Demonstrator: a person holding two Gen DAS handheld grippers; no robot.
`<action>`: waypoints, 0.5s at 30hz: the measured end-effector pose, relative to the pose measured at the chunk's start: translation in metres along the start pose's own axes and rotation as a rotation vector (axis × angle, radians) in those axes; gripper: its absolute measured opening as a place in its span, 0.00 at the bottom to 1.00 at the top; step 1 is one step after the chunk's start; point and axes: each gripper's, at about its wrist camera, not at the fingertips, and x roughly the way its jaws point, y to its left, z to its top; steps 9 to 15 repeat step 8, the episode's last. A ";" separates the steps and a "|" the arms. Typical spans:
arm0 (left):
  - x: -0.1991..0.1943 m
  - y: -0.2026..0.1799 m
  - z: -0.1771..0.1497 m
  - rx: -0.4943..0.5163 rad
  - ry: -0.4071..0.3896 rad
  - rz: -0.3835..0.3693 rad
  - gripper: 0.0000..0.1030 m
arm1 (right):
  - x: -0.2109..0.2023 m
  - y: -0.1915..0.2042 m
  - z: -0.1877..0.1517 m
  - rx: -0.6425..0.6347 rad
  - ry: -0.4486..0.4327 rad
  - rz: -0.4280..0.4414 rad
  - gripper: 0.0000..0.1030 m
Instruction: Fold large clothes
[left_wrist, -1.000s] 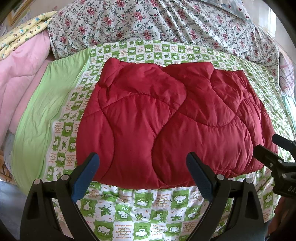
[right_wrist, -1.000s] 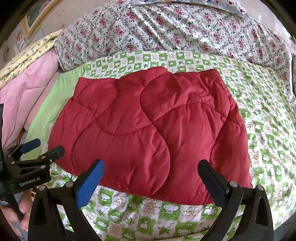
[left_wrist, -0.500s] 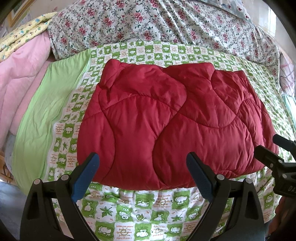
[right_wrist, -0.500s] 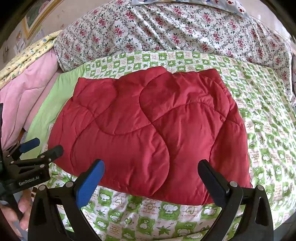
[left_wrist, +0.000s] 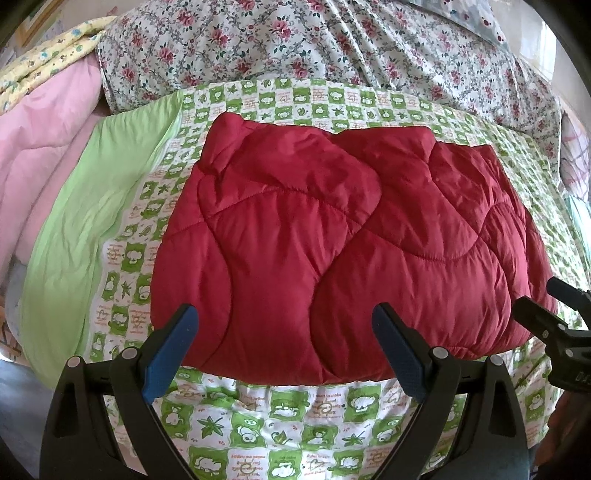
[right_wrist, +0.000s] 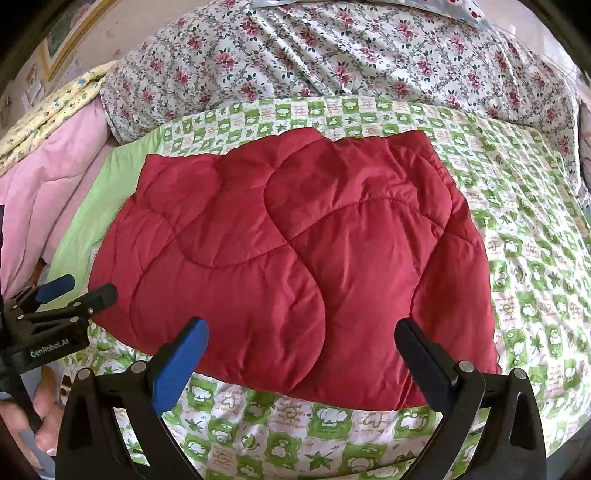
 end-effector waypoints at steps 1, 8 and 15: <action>0.000 -0.001 0.000 -0.001 -0.002 -0.001 0.93 | 0.000 0.000 0.000 0.001 0.001 0.000 0.99; 0.000 -0.002 -0.001 -0.008 -0.001 -0.022 0.93 | 0.001 0.001 0.000 -0.001 0.002 0.004 0.99; 0.000 -0.002 -0.001 -0.008 -0.001 -0.022 0.93 | 0.001 0.001 0.000 -0.001 0.002 0.004 0.99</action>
